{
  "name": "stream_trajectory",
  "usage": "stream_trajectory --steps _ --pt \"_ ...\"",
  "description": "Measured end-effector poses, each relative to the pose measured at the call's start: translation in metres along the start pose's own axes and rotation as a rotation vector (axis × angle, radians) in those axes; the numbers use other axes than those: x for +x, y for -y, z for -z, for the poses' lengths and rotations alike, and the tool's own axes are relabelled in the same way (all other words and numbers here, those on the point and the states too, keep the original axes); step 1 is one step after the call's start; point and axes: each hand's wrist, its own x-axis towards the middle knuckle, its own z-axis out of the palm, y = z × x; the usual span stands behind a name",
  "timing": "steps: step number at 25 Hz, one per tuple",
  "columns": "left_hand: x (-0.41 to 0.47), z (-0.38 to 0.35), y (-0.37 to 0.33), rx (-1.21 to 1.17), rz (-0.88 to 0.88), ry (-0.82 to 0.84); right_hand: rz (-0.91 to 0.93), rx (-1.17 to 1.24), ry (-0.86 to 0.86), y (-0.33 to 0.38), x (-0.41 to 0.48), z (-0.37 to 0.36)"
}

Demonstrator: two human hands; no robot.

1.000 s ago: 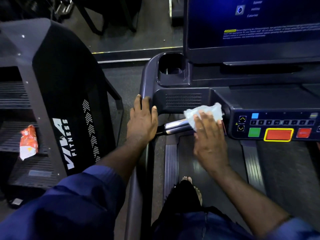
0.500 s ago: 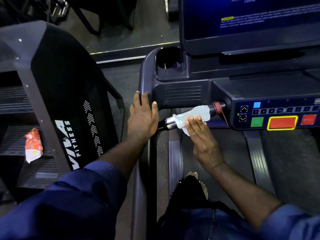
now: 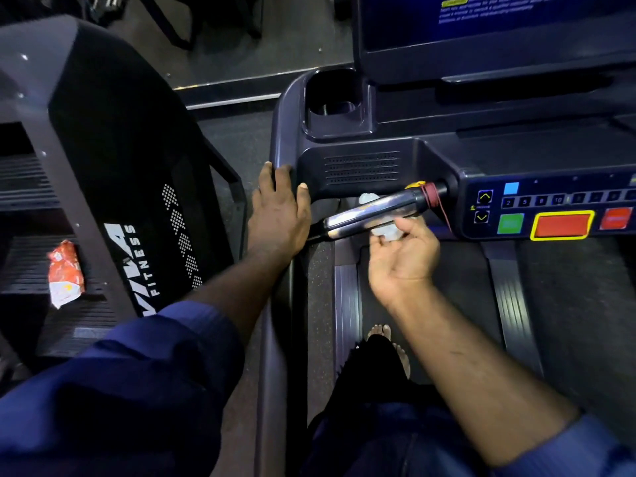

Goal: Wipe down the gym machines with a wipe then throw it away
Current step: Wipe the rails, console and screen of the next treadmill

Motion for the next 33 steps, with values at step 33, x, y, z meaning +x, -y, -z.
stream_trajectory --steps 33 --pt "-0.001 0.001 -0.001 0.012 0.006 0.004 0.401 -0.434 -0.183 0.022 -0.007 0.012"
